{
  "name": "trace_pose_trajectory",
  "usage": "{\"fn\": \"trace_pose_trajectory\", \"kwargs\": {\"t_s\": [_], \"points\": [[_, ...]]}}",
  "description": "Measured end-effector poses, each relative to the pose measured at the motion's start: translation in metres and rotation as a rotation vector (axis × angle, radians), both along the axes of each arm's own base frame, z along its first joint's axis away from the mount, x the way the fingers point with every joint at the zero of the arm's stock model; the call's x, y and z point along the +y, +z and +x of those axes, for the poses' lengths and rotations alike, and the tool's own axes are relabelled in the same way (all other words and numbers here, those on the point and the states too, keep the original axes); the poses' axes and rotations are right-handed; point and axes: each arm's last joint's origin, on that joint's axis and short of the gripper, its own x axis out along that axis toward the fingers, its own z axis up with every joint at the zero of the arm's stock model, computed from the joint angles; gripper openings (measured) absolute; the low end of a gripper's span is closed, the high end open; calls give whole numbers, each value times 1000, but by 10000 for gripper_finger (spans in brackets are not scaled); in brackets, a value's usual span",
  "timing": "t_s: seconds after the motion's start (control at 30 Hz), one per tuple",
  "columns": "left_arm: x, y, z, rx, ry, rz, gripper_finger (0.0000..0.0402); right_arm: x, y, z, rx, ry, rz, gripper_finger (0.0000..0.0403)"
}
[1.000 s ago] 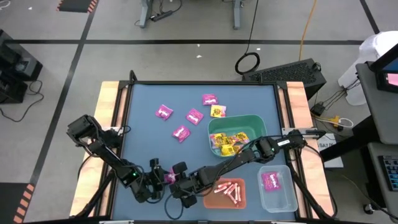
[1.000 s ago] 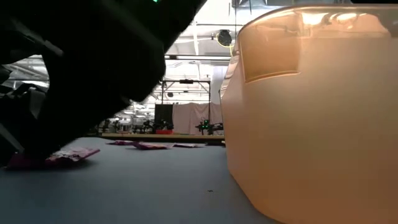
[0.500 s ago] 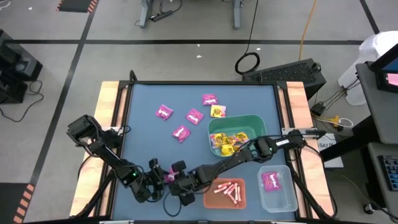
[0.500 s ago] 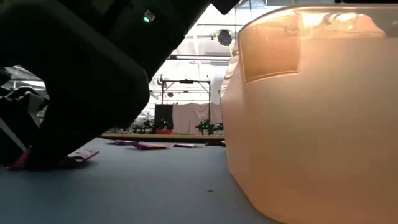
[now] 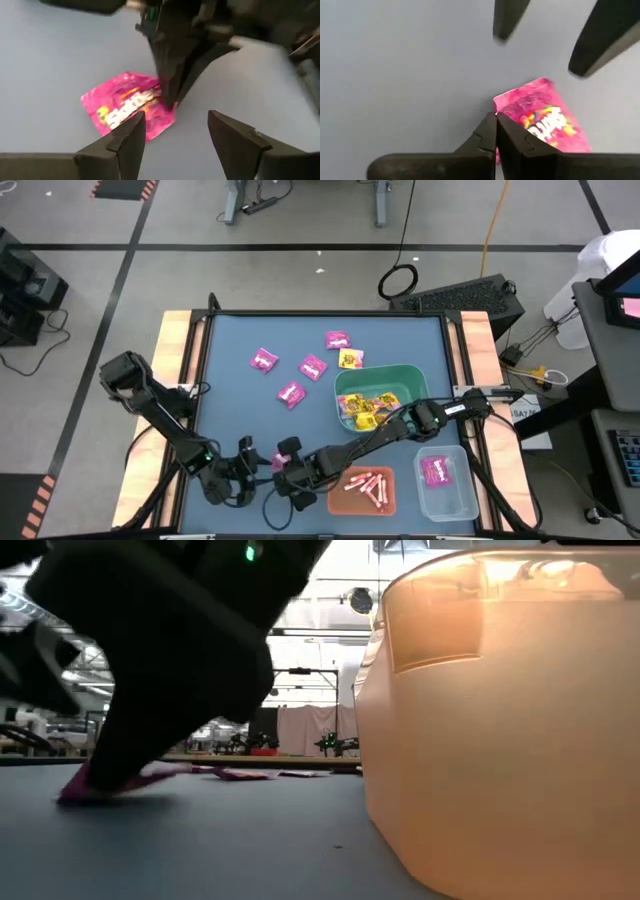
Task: Sort candy
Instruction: Put the purple candy pack into the transparent bin
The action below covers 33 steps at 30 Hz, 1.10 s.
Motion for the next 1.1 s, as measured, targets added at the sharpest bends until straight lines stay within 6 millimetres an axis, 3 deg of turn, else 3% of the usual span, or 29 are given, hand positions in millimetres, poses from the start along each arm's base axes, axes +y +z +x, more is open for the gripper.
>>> {"fn": "trace_pose_trajectory", "kwargs": {"t_s": [0.27, 0.47, 0.8, 0.93, 1.1], "points": [[7, 36, -5, -141, -41, 107, 219, 19, 47, -16, -11, -61, -236, 0], [14, 52, -6, -226, -28, 245, 219, 28, 84, -41, -93, -141, -425, 0], [19, 61, -6, -261, -2, 273, 219, 58, 133, -84, -204, -76, -783, 0], [19, 62, -5, -265, -2, 271, 219, 63, 158, -109, -221, -83, -741, 0], [21, 64, -2, -279, -1, 292, 219, 61, 197, -157, -221, -147, -603, 0]]}}
